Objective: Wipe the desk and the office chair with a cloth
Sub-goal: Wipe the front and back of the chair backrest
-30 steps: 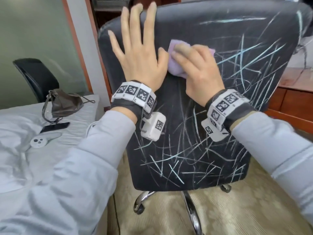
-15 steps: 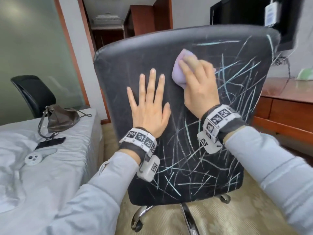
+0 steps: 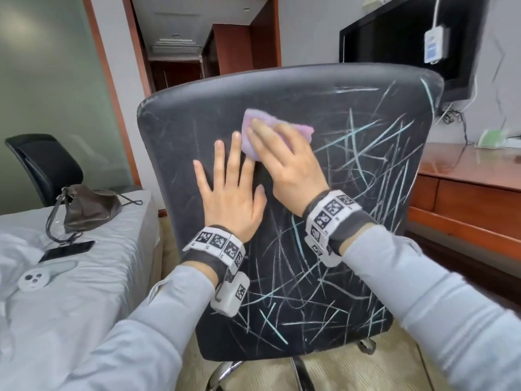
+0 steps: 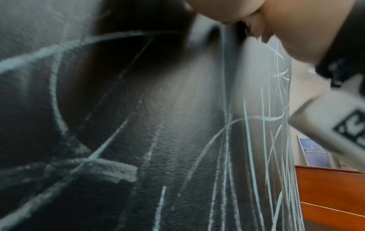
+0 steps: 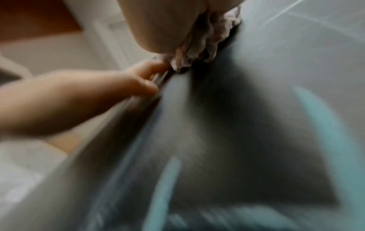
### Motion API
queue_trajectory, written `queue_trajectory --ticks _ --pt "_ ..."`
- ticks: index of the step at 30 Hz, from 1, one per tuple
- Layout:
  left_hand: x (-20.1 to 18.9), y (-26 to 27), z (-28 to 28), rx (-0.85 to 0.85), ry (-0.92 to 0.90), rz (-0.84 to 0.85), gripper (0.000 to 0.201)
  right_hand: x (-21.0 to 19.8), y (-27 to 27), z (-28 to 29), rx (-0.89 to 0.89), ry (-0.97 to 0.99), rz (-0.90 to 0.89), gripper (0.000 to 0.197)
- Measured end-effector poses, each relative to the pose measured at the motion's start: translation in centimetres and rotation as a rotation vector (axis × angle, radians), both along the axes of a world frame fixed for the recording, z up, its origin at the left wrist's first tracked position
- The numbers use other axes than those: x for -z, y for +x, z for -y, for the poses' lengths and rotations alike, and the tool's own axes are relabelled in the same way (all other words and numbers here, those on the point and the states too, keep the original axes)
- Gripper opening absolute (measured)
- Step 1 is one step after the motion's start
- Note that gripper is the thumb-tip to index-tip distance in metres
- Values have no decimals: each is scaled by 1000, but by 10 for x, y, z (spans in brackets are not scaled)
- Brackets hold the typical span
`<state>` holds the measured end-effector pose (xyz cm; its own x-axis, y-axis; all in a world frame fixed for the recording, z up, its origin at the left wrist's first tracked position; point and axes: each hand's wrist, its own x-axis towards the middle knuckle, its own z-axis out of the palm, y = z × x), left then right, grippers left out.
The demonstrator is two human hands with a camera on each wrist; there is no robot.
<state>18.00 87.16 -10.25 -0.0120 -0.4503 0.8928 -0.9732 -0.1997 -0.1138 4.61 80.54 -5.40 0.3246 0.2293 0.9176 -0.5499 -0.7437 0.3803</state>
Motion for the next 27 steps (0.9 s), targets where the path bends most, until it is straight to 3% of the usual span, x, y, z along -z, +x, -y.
queue_trajectory --ticks 2,6,11,16,18,21,22,25,27 --pt "0 3 1 5 4 1 75 7 -20 14 37 24 -17 66" --pt "-2 -2 2 8 -6 -13 79 0 -38 16 87 121 311 63" --pt "1 -12 7 -9 -28 -62 80 1 -27 9 61 85 207 67" --pt "2 -10 9 -29 -12 -29 80 -18 -50 16 61 369 745 67" --pt "2 -14 12 -24 -25 -42 81 -15 -31 4 32 310 653 68" --pt "2 -13 13 -20 -40 -56 81 3 -24 2 23 236 326 70" --pt "2 -10 12 -20 -42 -47 81 3 -34 8 34 251 340 72" --pt "2 -4 10 -16 -33 -26 80 -11 -66 28 51 377 650 76" --pt "2 -7 11 -8 -37 -41 81 -18 -63 24 48 382 698 77"
